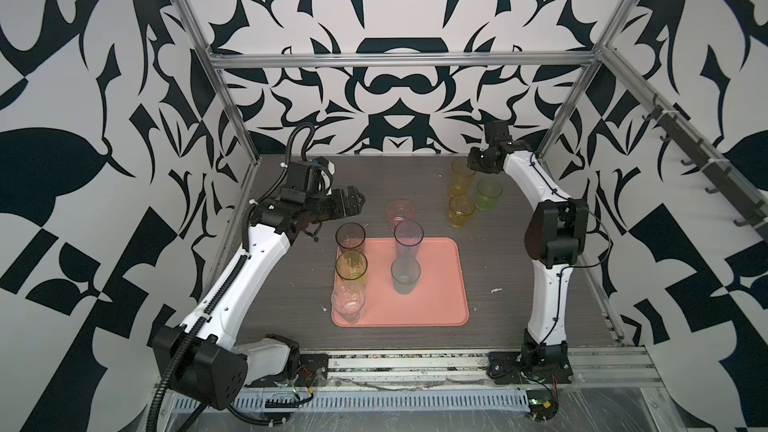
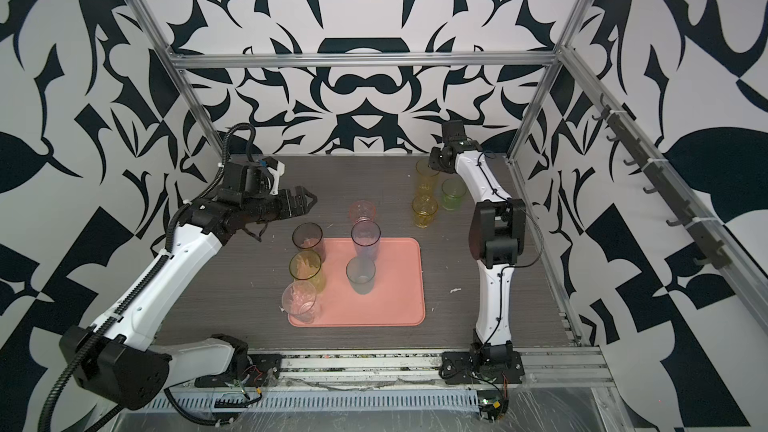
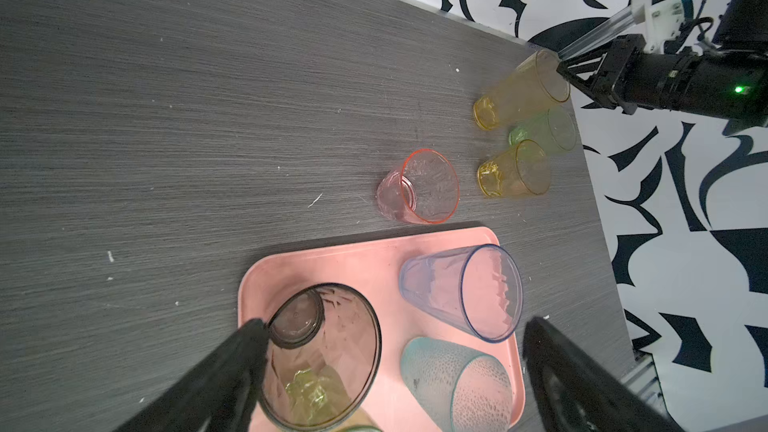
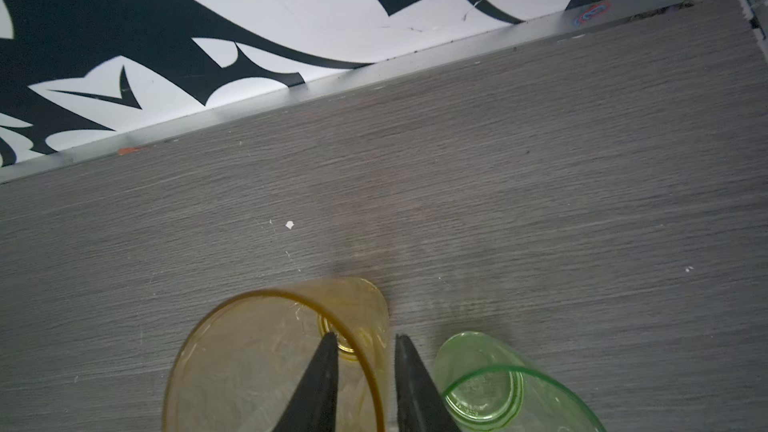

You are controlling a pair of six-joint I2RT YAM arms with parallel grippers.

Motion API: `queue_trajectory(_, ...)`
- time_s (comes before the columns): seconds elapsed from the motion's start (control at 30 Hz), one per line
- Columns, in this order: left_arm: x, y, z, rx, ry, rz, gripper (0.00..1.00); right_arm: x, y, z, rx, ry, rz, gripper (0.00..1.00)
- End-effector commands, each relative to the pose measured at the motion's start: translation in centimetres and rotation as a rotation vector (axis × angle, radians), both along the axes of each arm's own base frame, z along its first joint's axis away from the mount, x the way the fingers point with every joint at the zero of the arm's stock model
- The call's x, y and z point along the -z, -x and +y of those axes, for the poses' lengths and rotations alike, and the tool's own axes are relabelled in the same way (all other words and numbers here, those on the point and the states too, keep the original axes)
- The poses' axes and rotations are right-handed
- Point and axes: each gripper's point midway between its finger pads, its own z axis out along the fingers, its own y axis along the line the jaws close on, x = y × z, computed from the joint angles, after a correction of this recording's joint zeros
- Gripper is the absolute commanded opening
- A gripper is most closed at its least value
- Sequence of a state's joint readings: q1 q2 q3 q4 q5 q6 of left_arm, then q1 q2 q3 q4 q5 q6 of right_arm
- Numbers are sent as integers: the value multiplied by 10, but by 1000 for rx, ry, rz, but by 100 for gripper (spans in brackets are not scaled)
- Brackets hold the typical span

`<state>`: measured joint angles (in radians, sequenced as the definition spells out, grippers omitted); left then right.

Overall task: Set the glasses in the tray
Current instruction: 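Raise the right gripper and move it to the tall yellow cup, then close the right gripper on the tall yellow cup's rim and lift it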

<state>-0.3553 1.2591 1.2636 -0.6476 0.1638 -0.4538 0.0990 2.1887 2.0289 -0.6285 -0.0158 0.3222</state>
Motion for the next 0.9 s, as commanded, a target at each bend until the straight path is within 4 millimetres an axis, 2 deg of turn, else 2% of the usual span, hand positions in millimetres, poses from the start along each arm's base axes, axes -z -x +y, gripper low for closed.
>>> queue_trajectory(0.0, -7, -2, -2, -1, -1, -13, 100, -15, -7, 0, 1, -17, -34, 26)
queue_trajectory(0.23, -9, -1, -5, 3, -2, -17, 99, -11, -7, 0, -2, -27, -26, 22)
queue_trajectory(0.43, -11, 0, -8, 11, 0, -21, 100, -12, -7, 1, -11, -34, -21, 8)
queue_trajectory(0.5, -1, -5, -10, 14, -11, 6, 99, -13, -7, 3, -13, -37, -22, 5)
queue_trajectory(0.67, 0, -6, -11, 16, -15, 8, 100, -21, -6, 5, -18, -50, -32, 0)
queue_trajectory(0.87, -1, -6, -12, 20, -17, 5, 99, -36, -2, 6, -20, -67, -42, 0)
